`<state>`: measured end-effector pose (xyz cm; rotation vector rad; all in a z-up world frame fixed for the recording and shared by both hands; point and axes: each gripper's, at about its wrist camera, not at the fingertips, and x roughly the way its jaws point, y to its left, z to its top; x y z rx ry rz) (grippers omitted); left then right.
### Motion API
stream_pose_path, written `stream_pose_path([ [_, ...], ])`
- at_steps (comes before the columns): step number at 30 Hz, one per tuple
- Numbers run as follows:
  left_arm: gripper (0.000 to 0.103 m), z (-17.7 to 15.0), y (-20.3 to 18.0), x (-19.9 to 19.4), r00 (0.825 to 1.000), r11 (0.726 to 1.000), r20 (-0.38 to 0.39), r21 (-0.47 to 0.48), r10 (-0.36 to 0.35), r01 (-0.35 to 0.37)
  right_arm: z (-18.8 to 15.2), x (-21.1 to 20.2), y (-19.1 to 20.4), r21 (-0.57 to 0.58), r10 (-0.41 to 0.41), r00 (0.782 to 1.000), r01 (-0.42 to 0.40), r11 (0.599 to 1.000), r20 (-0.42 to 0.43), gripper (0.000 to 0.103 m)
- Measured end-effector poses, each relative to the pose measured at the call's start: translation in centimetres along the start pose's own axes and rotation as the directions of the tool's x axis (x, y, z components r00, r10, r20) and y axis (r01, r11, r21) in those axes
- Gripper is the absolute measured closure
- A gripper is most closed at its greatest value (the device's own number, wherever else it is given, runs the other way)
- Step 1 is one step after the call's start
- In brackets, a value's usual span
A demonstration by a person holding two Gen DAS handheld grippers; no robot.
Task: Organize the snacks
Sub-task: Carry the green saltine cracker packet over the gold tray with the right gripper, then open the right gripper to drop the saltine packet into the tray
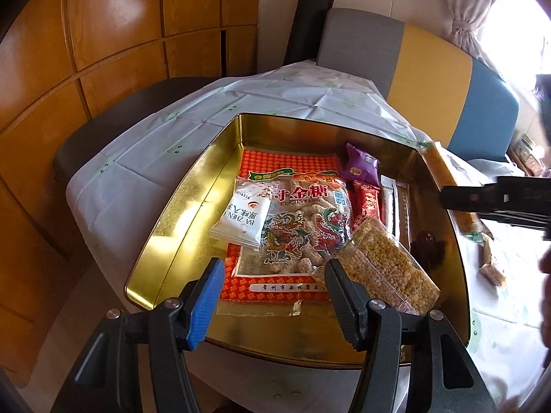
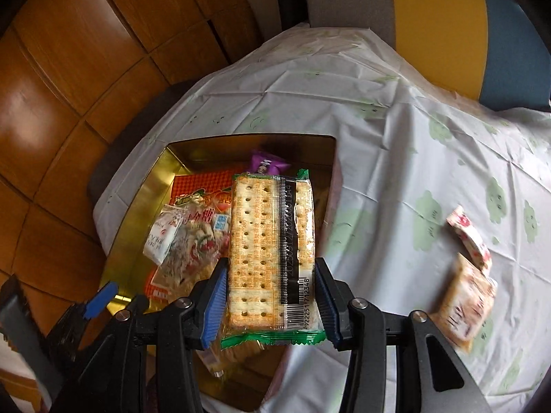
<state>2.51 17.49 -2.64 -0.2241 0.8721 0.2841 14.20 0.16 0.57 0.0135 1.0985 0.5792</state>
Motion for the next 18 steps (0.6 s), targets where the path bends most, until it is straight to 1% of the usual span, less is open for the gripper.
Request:
stream_pose_path([
  [6,0.042,-0.1,-0.1,0.2,1.000,1.000,-0.002,0.012,-0.002,0.002,0.3,2.8,0.7,-0.015,-0.043,0.998,0.042,0.999,-0.035,0.055],
  [8,0.043,-0.1,-0.1,0.2,1.000,1.000,-0.003,0.014,-0.001,0.001,0.2,3.4,0.8,-0.021,-0.050,0.998,0.049,0.999,-0.035,0.054],
  [15,0.045,-0.2,-0.2,0.5,1.000,1.000,-0.014,0.012,0.008,-0.008,-0.7,3.3,0.6,-0.042,-0.047,0.999,0.046,0.998,-0.026,0.054],
  [18,0.045,-0.2,-0.4,0.6,1.000,1.000,-0.015,0.019,0.011,-0.011,-1.3,2.9,0.9,-0.071,-0.051,0.999,0.051,0.996,-0.010,0.055],
])
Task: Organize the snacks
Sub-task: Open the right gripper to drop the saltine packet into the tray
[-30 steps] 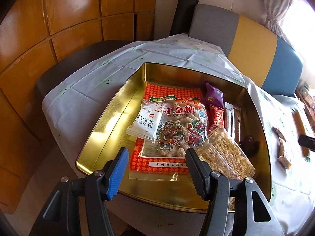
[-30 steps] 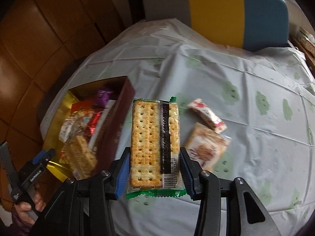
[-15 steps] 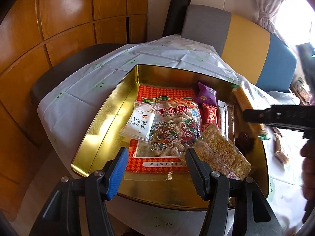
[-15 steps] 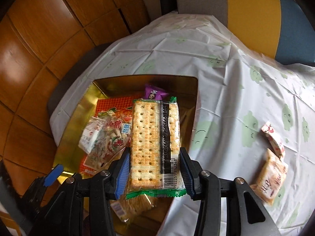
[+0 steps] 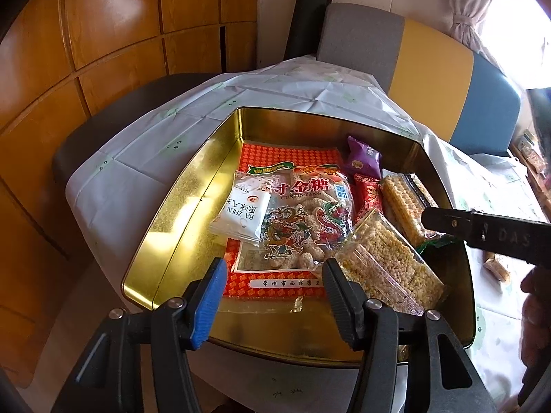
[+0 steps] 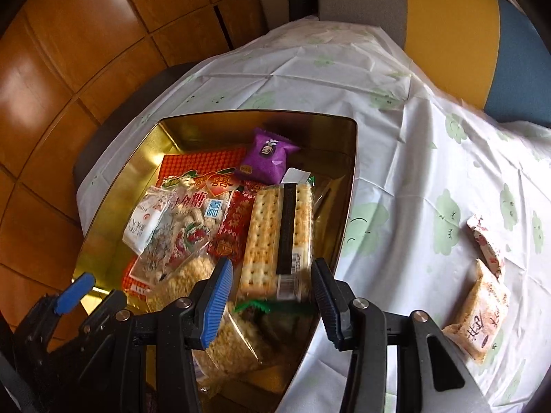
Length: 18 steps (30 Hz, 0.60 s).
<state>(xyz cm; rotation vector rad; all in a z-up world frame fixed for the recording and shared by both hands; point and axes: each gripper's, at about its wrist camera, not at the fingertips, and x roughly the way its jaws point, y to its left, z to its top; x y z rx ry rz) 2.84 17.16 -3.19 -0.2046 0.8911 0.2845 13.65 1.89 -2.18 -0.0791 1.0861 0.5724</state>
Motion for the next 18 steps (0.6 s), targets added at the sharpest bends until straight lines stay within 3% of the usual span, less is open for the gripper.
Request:
stream_pose_path([
  [18,0.045,-0.2,-0.6,-0.6,1.000,1.000,0.006,0.016,-0.009,0.009,-2.3,-4.0,-1.7,0.015,0.010,0.994,-0.012,1.000,0.106,0.055],
])
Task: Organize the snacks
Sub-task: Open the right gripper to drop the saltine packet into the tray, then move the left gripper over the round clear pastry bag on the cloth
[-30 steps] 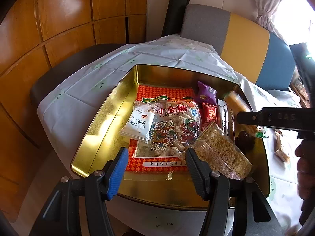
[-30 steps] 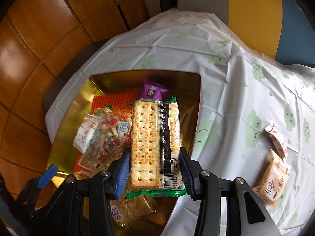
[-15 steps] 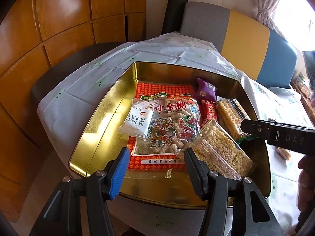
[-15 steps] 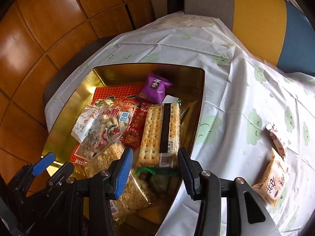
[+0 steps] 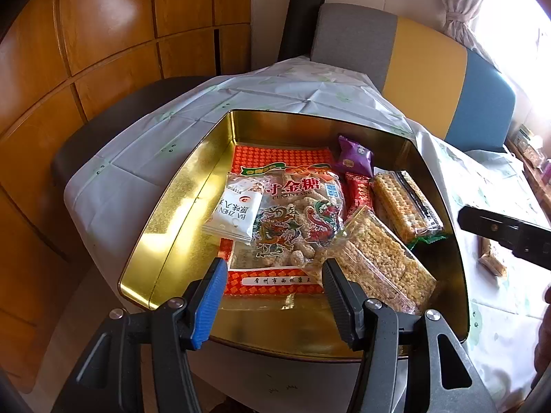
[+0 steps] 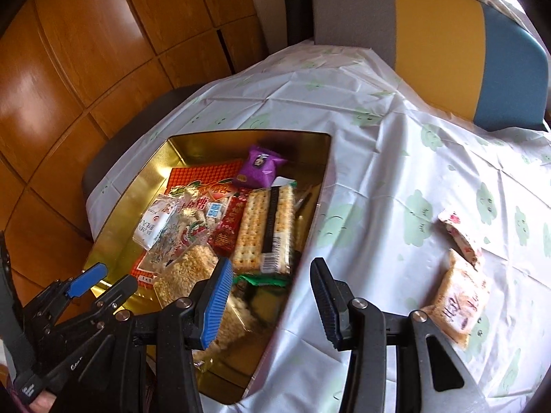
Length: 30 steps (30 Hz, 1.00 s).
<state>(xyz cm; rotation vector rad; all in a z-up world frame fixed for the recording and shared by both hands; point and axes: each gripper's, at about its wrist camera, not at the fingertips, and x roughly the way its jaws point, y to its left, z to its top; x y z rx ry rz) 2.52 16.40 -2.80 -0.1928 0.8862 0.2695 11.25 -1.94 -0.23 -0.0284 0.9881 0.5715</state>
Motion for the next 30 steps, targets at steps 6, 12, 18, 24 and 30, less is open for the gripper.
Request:
stream_pose_path([
  [6,0.046,0.1,-0.2,-0.3,1.000,1.000,0.007,0.010,-0.001,0.001,-0.6,-1.7,-1.6,0.006,-0.020,0.999,0.020,1.000,0.025,0.055],
  [12,0.046,0.1,-0.6,-0.3,1.000,1.000,0.001,0.018,0.000,0.000,-1.4,-3.3,-5.1,0.018,-0.091,0.996,0.090,0.996,0.021,0.055],
  [18,0.047,0.0,-1.3,-0.3,1.000,0.999,0.002,0.038,-0.014,0.013,-2.1,-4.9,-9.8,0.006,-0.216,0.976,0.216,0.976,-0.004,0.055],
  [24,0.048,-0.1,-2.4,-0.3,0.999,0.997,-0.005,0.068,-0.033,0.034,-2.8,-6.6,-14.9,0.033,-0.320,0.947,0.321,0.946,-0.024,0.055],
  [30,0.048,0.1,-4.0,-1.1,0.999,0.992,-0.001,0.117,-0.054,0.053,-4.2,-7.2,-21.2,0.149,-0.405,0.912,0.409,0.900,-0.059,0.055],
])
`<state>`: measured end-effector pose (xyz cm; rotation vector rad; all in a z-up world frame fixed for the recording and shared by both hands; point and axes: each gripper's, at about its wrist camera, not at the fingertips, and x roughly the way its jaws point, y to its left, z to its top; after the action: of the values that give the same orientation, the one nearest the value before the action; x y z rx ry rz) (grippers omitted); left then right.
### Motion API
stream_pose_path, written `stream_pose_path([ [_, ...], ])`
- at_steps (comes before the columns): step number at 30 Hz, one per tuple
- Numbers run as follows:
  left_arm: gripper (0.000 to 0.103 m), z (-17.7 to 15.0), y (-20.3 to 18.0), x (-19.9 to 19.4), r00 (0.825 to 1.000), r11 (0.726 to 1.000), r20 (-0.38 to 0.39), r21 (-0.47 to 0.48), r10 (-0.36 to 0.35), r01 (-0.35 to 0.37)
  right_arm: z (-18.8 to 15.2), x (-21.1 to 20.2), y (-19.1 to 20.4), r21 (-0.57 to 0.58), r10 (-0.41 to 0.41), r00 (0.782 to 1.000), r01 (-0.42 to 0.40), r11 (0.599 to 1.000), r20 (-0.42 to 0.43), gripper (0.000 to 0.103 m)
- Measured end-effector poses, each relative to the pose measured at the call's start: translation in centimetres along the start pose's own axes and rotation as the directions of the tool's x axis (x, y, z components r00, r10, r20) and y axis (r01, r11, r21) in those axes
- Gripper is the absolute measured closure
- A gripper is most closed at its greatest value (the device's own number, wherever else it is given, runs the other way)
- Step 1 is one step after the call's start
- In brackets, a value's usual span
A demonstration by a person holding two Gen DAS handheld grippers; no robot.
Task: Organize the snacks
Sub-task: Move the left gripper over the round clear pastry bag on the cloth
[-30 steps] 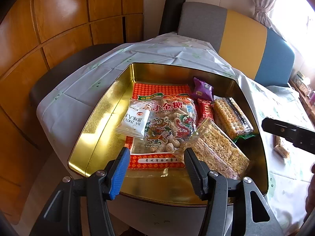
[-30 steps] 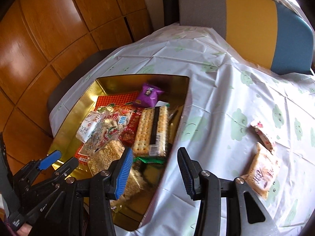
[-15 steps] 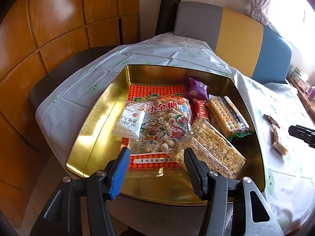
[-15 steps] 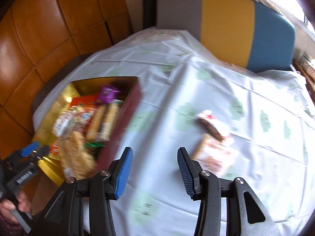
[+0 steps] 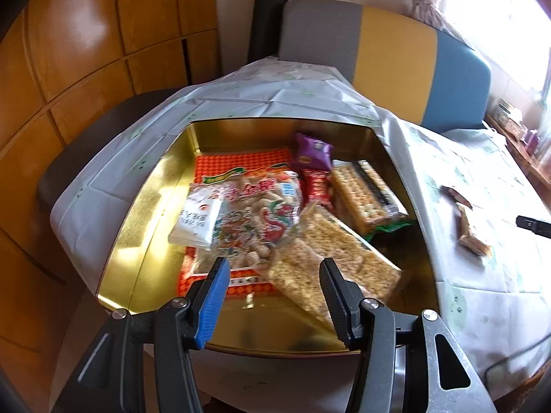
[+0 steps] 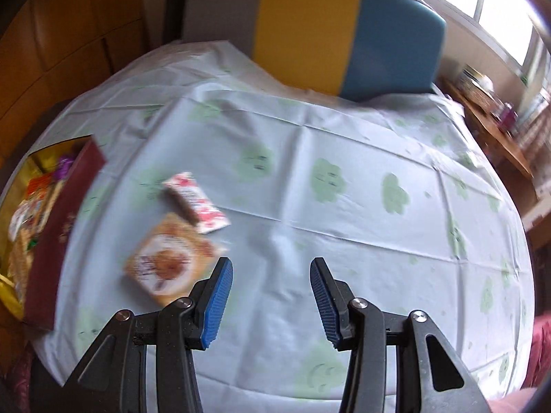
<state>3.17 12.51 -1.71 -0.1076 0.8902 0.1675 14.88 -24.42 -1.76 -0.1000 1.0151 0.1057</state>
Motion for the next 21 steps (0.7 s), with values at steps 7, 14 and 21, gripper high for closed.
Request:
stream_pose_path([
  [7,0.048,0.7,-3.7,-1.2,0.999,0.994,0.018,0.096,-0.045,0.043,-0.8,2.8,-5.1,0.202,-0.020,0.995,0.039,0.979,-0.096,0.055],
  [14,0.048,0.7,-8.5,-1.8,0.992,0.971,-0.002,0.206,-0.125,0.122,-1.0,2.8,-4.9,0.213,0.004,0.994,0.018,0.977,-0.105,0.055],
  [21,0.048,1.2,-13.5,-1.0,0.983,0.938,-0.056,0.292,-0.177,0.185,-0.8,2.5,-4.7,0.213,-0.008,0.995,0.030,0.977,-0.104,0.055],
])
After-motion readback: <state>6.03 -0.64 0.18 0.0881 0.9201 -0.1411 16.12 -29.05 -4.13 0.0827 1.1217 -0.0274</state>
